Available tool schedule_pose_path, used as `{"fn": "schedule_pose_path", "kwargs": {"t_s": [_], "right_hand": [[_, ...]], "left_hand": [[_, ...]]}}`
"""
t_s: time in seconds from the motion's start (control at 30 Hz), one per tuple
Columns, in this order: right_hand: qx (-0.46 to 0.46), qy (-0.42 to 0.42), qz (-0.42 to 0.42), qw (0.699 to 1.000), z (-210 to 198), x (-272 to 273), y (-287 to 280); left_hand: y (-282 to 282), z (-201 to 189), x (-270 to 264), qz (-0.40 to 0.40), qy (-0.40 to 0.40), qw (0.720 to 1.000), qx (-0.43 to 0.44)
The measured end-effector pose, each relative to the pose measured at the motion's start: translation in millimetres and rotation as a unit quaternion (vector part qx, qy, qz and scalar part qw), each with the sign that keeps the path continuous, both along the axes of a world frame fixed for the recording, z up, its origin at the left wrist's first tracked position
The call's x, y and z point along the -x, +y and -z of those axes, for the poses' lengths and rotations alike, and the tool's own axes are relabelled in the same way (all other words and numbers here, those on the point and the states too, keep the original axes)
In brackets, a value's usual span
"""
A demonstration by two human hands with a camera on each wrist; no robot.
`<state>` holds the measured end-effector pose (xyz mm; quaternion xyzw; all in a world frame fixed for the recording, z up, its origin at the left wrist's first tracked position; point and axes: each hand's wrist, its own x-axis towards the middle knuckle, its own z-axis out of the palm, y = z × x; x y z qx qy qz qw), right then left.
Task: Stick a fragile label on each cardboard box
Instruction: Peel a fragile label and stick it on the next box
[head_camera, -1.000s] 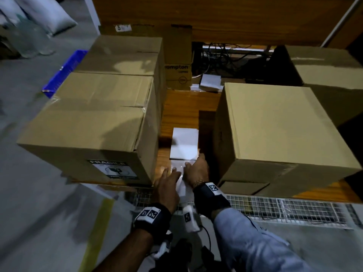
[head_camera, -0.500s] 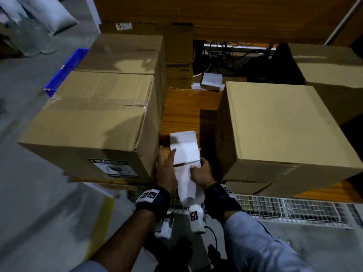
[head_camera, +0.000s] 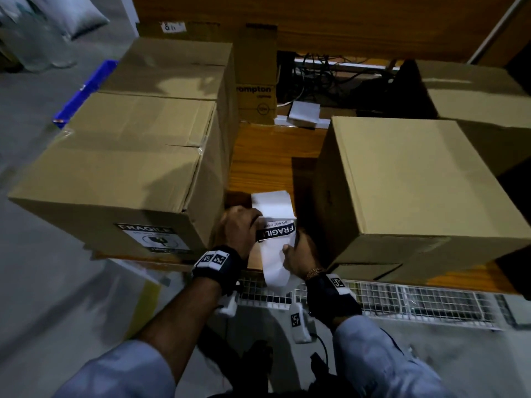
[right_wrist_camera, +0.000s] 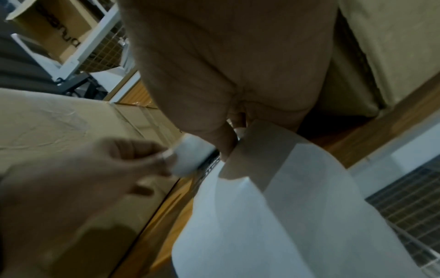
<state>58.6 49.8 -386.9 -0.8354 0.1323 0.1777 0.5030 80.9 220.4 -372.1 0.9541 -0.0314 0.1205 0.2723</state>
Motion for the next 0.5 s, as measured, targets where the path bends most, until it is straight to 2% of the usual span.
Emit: {"fn": "schedule_pose_path", "kwargs": {"t_s": [0.07,0.17,0.27,0.33,0.37,0.43,0.5], "right_hand": [[0.008,-0.013,0.006,1.000,4,1,-3],[-0.004,-0.043,0.017,0.999,12,0,-2],[-0.058,-0.024,0.025,0.998,-4,5,2],[-0.080,-0.038,0.024,0.996,-26,11,11],[-0.084,-0.048,0.022,0.995,-22,12,10],[-0.037,-0.080,0.013,0.996,4,7,10],[0.001,-0.086,0.018,0.996,9,6,8]], "left_hand": [[-3,-11,-8,-0.027,-0.028,0.998,0.049],[-5,-28,-18,-0.054,-0.079,0.992,0.078],[-5,-42,-30,-0.089,-0.101,0.981,0.138],[-8,-45,-39,-0.128,-0.095,0.969,0.187],[-10,-45,-43,-0.142,-0.086,0.964,0.208],[-13,-42,-48,-0.149,-0.076,0.959,0.228],[-14,-30,-53,-0.132,-0.067,0.968,0.201]]}}
